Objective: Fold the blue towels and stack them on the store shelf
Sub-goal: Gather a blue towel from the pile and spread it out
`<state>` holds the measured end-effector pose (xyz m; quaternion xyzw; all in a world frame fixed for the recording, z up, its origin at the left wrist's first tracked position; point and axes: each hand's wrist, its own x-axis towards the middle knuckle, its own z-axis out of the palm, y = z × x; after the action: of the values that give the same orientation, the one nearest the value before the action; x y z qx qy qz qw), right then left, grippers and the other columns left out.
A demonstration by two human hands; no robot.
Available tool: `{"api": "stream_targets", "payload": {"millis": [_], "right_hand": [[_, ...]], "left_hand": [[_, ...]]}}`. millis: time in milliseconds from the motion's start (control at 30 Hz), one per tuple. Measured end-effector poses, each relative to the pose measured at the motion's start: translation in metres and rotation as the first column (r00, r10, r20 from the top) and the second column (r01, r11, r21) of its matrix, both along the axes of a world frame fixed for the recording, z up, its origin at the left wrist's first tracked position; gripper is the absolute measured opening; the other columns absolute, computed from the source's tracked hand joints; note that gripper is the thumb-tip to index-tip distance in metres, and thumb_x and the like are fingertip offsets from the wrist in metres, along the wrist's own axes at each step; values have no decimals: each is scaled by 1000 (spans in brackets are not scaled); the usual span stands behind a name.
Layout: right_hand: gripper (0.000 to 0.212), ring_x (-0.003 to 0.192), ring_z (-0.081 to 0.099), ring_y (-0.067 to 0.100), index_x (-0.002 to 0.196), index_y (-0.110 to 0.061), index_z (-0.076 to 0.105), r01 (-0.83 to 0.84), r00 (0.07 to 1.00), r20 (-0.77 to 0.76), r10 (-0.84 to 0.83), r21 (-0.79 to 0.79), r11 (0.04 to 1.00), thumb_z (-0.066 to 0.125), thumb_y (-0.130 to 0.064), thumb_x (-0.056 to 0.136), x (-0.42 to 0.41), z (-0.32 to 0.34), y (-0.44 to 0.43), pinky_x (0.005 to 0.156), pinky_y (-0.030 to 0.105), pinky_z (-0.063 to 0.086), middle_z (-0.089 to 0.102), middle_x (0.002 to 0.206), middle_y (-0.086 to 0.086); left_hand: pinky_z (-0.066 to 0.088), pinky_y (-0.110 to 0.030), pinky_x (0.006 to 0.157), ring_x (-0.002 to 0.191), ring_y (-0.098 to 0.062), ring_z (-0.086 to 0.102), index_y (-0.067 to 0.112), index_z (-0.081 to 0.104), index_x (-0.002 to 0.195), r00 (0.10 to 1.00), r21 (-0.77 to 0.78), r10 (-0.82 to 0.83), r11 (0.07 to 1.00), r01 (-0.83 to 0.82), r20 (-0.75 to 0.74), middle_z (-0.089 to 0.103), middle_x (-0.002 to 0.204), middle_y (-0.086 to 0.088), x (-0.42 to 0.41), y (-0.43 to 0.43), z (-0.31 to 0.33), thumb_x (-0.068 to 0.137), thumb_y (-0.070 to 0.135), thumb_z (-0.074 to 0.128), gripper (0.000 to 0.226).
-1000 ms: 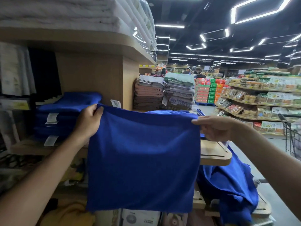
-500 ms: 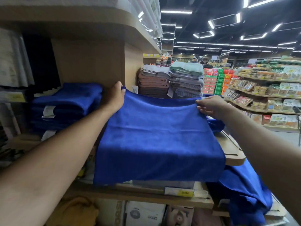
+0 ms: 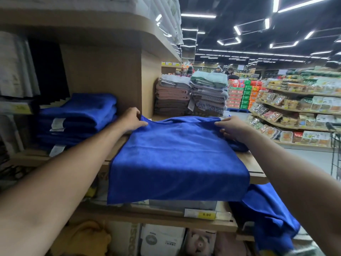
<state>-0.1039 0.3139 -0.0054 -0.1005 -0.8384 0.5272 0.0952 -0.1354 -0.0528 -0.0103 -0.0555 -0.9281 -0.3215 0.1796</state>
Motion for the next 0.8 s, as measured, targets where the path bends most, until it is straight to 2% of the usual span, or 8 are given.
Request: {"api": "stream_targets", "payload": {"millis": [33,133,267,433,567,667,733,800], "right_hand": [[10,62,53,12,100,-13,69,12,1000,-5,-12,26,1000,68,-22,95,-2,2,1,50,21,44,58,81,6],[11,55,52,9,87,-17,65,23,1000,-17,-23,45,999,65,-23,96,-13,11,4,50,20,38,56,71,2],[10,53,47,12,88,-15,65,43,997,-69,-42,24,999,68,-20,96,-27,27,9,39,15,30,51,65,4],[5,57,55,10,99,-18,65,68,990,-119,-75,-68,995,68,-20,96,-42,47,5,37,11,31,55,72,3],[6,59,56,11,103,-16,63,70,986,-144,-83,-91,993,66,-19,98,-46,45,0,46,19,37,58,82,6],[23,72,57,17,114,-3,68,48,987,-148,-57,-63,997,65,-19,98,-39,35,2,55,25,37,60,92,9],[31,78,53,20,114,8,67,43,979,-197,-45,-14,999,64,-19,98,-29,30,3,53,25,35,60,87,7],[23,70,59,12,104,1,72,20,963,-270,-21,-6,1000,63,-19,98,-14,34,6,49,18,41,66,75,-2]], "left_hand": [[40,-32,61,73,-19,50,-2,65,84,1000,-43,15,999,-15,-3,54,77,-12,0,-2,0,83,9,74,14],[26,-32,54,60,-21,45,8,54,56,993,24,107,994,-105,-59,47,60,-12,-6,-7,12,83,9,68,30],[45,-36,63,85,-32,69,14,60,65,973,141,190,975,-172,-133,69,74,-15,-17,-9,39,87,19,71,25],[53,-37,83,97,-31,69,9,73,94,955,305,256,931,-201,-150,75,102,-14,-35,-5,61,88,22,74,15],[54,-38,75,98,-35,69,16,59,71,977,491,204,859,-145,-67,70,92,-13,-42,-4,57,89,19,70,21],[46,-33,70,94,-34,68,20,58,70,985,544,165,831,-116,-42,69,94,-16,-38,-5,49,91,17,67,23],[44,-31,69,87,-27,63,20,59,72,988,569,142,818,-87,-54,67,88,-11,-32,-5,47,91,16,65,21],[46,-33,68,82,-23,60,20,59,73,988,585,125,809,-52,-85,64,78,-3,-22,-8,50,90,17,62,18]]}}
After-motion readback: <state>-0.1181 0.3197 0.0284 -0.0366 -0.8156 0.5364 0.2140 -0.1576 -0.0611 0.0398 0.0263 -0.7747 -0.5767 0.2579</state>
